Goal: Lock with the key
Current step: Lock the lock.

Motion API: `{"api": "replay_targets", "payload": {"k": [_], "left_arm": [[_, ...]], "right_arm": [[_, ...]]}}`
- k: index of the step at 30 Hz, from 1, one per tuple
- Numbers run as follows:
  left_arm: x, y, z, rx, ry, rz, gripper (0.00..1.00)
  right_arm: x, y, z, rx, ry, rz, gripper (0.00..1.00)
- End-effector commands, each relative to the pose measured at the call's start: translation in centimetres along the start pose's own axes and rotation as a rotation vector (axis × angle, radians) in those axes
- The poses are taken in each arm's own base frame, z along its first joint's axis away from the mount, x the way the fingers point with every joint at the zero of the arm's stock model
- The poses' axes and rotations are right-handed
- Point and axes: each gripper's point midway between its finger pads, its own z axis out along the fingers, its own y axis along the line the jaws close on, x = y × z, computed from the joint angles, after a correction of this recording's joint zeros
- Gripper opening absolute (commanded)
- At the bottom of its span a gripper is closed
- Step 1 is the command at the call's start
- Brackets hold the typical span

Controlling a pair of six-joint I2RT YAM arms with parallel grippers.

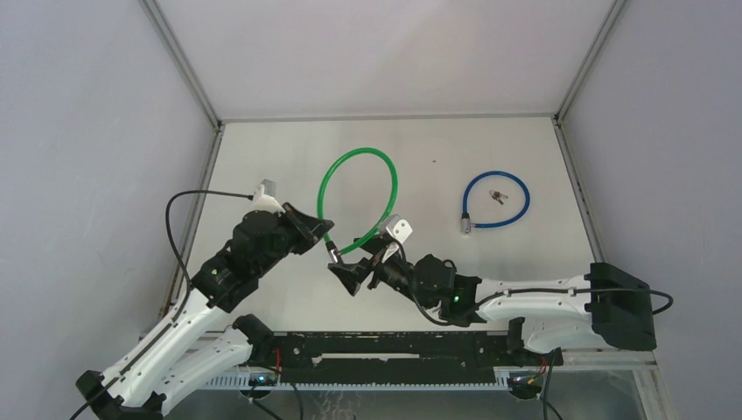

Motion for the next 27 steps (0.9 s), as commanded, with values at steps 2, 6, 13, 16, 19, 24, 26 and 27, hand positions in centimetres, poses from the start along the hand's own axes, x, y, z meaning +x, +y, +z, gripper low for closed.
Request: {"api": "replay_targets", "payload": {"k": [2,6,13,16,19,24,26,27], "left_arm": [[-2.3,-2.7,-0.6,0.11,-0.099,-0.047,0.0],[-2.5,-2.5,-0.6,0.117,-0.113,-0.065,0.0],[-2.5,-2.4,-0.5,0.121,-0.118,-0.075,0.0],[-2.5,-2.3,-0.5,0.119,-0.117,-0.076,0.0],[-2.7,-2.1,-0.4,0.112,-0.123,-0.083,0.0],[-2.9,-2.6,-0.4,0.141,-0.132,-0.093,0.0],[-3.0,-3.0,-0.5,0.164,-0.136,-0.09,0.0],[-3.1,-3.2,-0.6,0.179,-0.142,-0.09,0.0]], "right_arm": [[0.3,-0.5,-1.2,-0.004,0.029,0.096,0.91],[0.4,-1.2,-2.1,-0.009,0.032,0.162,0.93],[-0.5,-2.3,-3.0,-0.028,0.007,0.252,0.95],[-1.0,-2.1,-3.3,-0.038,-0.003,0.24,0.95],[-1.5,-2.1,-3.5,-0.042,-0.014,0.243,0.93],[-1.5,-1.7,-4.2,-0.148,-0.016,0.355,0.86],[-1.0,-1.4,-4.7,-0.237,0.005,0.418,0.8],[-0.8,-1.3,-4.9,-0.277,0.02,0.459,0.79]]}}
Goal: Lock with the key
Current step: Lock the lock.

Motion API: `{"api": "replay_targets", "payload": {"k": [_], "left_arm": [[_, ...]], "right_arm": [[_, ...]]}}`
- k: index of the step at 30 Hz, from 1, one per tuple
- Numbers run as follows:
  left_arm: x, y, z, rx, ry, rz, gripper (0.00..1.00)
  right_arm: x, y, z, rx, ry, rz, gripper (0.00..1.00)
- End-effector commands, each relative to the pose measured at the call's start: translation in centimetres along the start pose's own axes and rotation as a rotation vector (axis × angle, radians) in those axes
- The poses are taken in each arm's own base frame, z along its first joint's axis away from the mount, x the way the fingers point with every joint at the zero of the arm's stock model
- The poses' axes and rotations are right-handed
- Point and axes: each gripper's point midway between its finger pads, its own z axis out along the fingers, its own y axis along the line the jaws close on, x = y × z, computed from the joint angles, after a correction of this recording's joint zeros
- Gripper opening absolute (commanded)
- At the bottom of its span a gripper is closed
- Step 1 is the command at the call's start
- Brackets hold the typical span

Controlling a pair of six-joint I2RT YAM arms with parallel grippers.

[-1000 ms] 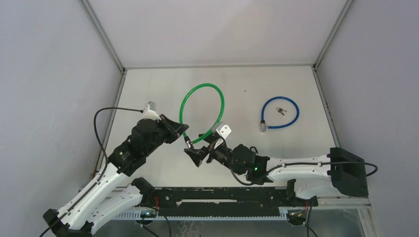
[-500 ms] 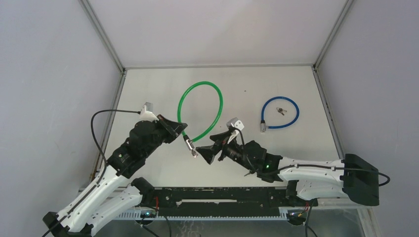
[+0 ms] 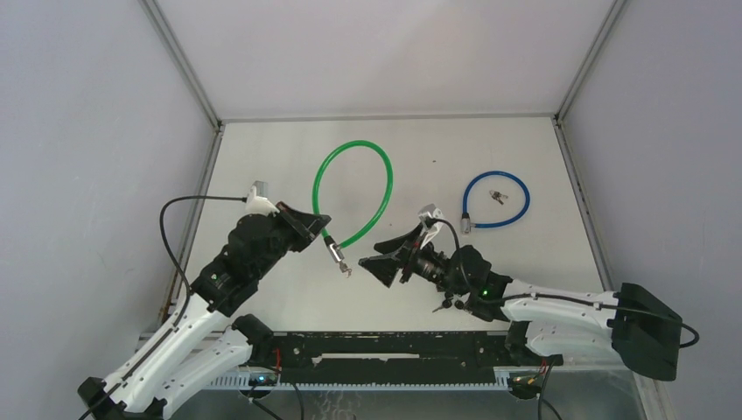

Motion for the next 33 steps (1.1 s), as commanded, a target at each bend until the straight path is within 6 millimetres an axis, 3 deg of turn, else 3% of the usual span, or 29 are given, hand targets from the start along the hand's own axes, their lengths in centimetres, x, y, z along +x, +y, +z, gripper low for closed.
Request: {"api": "replay_targets", "payload": {"k": [1,10,15,20,22,27,33], "left_arm": [[-1.7,-3.4,-0.5,0.162,-0.07,-0.049,0.0],[-1.7,-4.1,-0.7,0.214,-0.072,-0.05,0.0],[-1.8,-4.3,-0.8,0.22,-0.068,-0.05,0.0],[-1.7,-4.2,-0.9,0.218,-0.067,-0.045,0.0],[-1.7,-4.1,-1.0,0.217,-0.068,-0.046,0.0],[-1.8,-4.0,-1.0,0.216,-0.071,-0.044,0.0],[-2.0,-3.8,-1.0,0.216,-0.078,-0.047,0.0]], "right_arm": [[-0.1,2.0,-0.9,-0.228,0.043,0.179,0.78],[0.4,4.5,-0.7,-0.529,0.134,0.376,0.76],[1.3,4.8,0.7,-0.577,0.18,0.447,0.72],[0.9,5.4,1.3,-0.599,0.179,0.447,0.71],[0.7,5.1,1.7,-0.591,0.18,0.463,0.68],[1.1,5.1,2.7,-0.603,0.223,0.499,0.47],[1.8,4.8,3.1,-0.591,0.241,0.521,0.43]]}}
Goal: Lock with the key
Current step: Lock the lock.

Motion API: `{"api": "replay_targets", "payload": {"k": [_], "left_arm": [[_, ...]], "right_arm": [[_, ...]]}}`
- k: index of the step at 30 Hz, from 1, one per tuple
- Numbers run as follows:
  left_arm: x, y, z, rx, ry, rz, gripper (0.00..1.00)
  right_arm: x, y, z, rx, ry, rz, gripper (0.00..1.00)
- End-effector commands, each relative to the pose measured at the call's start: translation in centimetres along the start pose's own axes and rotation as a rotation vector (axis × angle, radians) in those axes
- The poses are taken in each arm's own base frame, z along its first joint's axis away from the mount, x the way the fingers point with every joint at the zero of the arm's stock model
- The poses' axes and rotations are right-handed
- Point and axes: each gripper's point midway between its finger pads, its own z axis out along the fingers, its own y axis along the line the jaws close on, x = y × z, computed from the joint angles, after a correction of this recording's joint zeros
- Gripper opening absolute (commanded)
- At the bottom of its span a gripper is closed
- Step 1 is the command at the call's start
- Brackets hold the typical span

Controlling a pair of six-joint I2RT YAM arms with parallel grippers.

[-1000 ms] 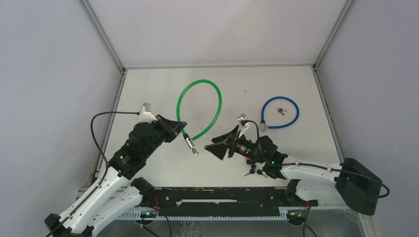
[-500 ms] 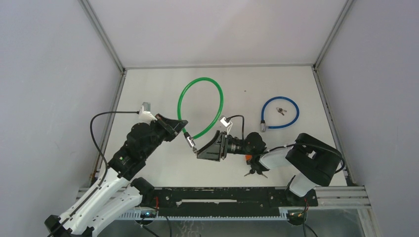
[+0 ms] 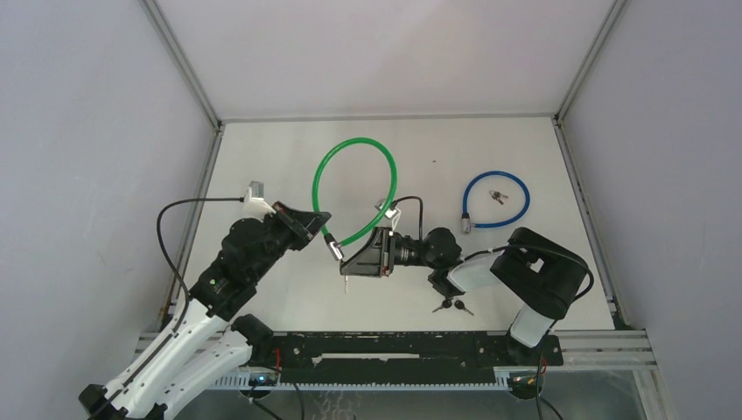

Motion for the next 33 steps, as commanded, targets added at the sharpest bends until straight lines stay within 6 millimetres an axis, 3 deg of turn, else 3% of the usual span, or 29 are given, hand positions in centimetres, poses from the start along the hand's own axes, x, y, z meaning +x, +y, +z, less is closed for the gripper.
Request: {"api": "replay_targets", "payload": {"k": [1,3,7,8,16,20,26,33], "left_arm": [[-1.5,-2.7,-0.4,0.115,-0.055,-0.03,0.0],[-1.5,-2.6,-0.4,0.117,-0.056,-0.031,0.0],[-1.4,-2.6,-0.3,0.127,-0.053,-0.034,0.0],[-1.4,-2.7,-0.3,0.13,-0.052,-0.035,0.0],[-1.2,-3.1,-0.8,0.209,-0.07,-0.058,0.0],[-1.1,-3.1,-1.1,0.233,-0.077,-0.076,0.0],[-1.3,-2.9,-1.4,0.235,-0.092,-0.091,0.0],[-1.5,-3.4,-1.5,0.259,-0.094,-0.111,0.0]], "right_arm": [[-0.8,2.0,0.6,-0.079,-0.012,-0.031,0.41],[-0.7,1.9,0.6,-0.077,-0.012,-0.025,0.35],[-1.0,1.7,0.6,-0.069,-0.026,-0.019,0.01],[-1.1,1.6,0.6,-0.068,-0.03,-0.018,0.0],[-1.8,-0.2,0.5,0.0,-0.113,0.013,0.0],[-1.8,-2.0,0.4,0.133,-0.148,-0.028,0.0],[-2.1,-4.0,-0.5,0.533,-0.188,-0.333,0.0],[-2.8,-4.5,-1.7,0.776,-0.175,-0.645,0.0]]}}
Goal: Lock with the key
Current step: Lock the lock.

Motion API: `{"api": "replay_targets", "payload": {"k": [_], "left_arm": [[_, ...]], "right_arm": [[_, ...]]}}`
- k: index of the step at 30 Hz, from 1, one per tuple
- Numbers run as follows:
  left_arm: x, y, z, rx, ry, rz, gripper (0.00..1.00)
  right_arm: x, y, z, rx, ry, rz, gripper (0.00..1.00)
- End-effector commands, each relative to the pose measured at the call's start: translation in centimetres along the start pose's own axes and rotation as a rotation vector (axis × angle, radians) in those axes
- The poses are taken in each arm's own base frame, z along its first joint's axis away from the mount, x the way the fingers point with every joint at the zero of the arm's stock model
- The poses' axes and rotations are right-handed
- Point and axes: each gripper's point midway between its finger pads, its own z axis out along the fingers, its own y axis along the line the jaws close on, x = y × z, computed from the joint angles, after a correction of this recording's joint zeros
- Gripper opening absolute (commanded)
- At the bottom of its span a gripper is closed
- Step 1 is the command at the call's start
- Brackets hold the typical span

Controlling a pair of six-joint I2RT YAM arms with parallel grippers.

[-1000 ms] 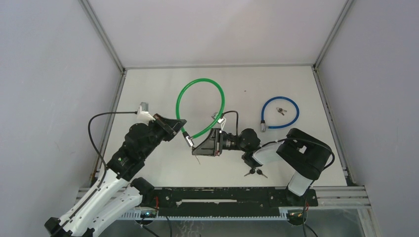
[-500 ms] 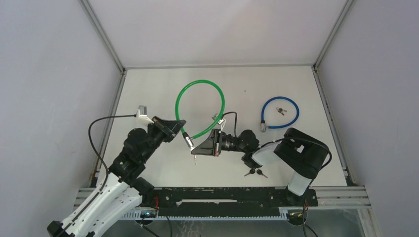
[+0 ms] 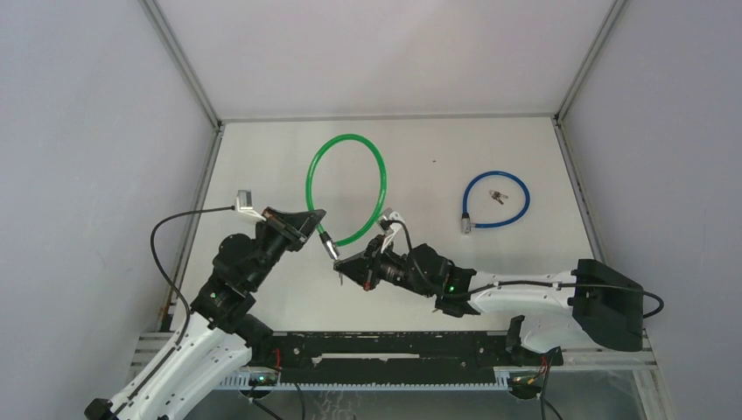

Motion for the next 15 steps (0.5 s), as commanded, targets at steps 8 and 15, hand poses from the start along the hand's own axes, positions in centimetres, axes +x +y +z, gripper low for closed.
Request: {"api": "replay_targets", "payload": {"k": [8,15], "left_arm": [[-1.1,-3.0,-0.8,0.126,-0.03,-0.09,0.0],[-0.9,-2.9,-0.9,0.132,-0.026,-0.096,0.0]], "right_arm": [[-2.1,-5.1,-1.0,0.378,-0.088,-0.429,0.0],[-2.3,-3.5,-0.8,0.362,-0.132,-0.487,0.0]]}}
